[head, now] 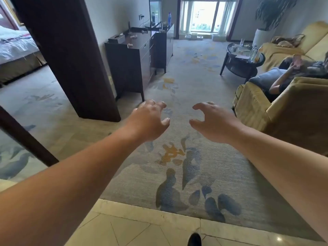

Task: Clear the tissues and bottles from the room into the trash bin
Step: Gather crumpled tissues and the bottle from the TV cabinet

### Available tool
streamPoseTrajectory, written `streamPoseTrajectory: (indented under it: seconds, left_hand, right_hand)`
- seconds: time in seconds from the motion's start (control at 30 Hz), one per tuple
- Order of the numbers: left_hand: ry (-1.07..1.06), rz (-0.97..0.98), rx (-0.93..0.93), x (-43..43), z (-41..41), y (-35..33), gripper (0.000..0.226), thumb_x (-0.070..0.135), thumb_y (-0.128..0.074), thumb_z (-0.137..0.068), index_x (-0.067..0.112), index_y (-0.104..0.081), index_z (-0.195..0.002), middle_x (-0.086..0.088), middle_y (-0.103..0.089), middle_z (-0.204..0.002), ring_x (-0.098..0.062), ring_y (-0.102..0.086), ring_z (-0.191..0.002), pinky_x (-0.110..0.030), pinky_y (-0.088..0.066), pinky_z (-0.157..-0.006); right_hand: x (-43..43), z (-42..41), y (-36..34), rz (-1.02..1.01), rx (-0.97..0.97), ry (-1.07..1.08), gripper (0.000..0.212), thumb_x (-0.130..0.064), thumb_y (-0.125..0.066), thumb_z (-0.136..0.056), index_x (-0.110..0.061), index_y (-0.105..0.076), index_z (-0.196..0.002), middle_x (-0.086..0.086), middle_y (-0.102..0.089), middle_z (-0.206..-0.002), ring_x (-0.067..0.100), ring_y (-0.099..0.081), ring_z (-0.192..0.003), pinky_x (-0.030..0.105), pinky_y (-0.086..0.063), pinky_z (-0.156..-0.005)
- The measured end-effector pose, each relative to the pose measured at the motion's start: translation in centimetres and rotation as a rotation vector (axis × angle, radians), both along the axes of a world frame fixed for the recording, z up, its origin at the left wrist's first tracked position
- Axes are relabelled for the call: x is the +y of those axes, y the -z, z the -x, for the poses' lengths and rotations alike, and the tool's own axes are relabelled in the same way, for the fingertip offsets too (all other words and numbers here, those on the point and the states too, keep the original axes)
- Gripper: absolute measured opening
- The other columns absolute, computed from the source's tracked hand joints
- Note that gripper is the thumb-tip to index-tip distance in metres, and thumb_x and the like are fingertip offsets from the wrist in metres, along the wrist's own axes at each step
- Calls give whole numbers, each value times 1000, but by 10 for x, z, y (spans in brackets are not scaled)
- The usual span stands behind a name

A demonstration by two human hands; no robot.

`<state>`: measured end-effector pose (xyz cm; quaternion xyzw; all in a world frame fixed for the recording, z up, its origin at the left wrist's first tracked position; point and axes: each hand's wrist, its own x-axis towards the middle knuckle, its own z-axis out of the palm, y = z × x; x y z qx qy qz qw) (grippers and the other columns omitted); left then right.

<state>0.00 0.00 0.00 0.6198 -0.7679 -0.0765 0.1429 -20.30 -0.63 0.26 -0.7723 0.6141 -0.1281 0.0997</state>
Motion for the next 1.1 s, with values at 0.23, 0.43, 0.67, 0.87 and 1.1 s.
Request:
streamPoseTrajectory:
  seconds: [0.23, 0.43, 0.67, 0.87, 1.1]
  left_hand:
    - [-42, -27, 24, -91, 46, -1, 55, 43, -50, -93, 25, -37, -144, -3, -40, -146, -22, -37, -134, -41, -33, -110]
    - [-70, -38, 39, -165, 80, -7, 56, 43, -49, -93, 25, -35, -145, -1, -39, -147, -20, -36, -134, -41, -33, -111]
    - [-103, -56, 37, -255, 86, -12, 53, 44, -49, -93, 25, -38, -142, -1, -42, -143, -20, -40, -130, -42, -36, -107]
    - [-99, -71, 49, -347, 73, 2, 54, 44, -50, -92, 25, -38, -142, -1, -43, -143, -20, -42, -129, -42, -37, -107]
    - [-41, -61, 84, -479, 48, -3, 54, 42, -51, -93, 25, -38, -143, -1, -41, -145, -21, -38, -133, -42, -33, -110]
  right_hand:
    - [-91, 39, -3, -4, -37, 3, 54, -49, -48, -92, -31, -39, -143, -8, -39, -147, 16, -49, -121, 25, -36, -70]
    - [-175, 75, -7, -6, -93, -31, 54, -50, -48, -92, -32, -39, -142, -9, -40, -145, 15, -48, -121, 28, -38, -77]
    - [-264, 86, -6, -35, -99, -43, 55, -49, -49, -93, -30, -38, -143, -9, -39, -147, 16, -46, -125, 27, -36, -81]
    - [-351, 66, 3, -46, -97, -44, 55, -49, -50, -92, -31, -38, -142, -9, -40, -145, 16, -47, -123, 27, -35, -80]
    - [-469, 38, -5, -6, -73, 30, 54, -48, -51, -91, -31, -40, -141, -7, -42, -145, 18, -48, -124, 27, -35, -83]
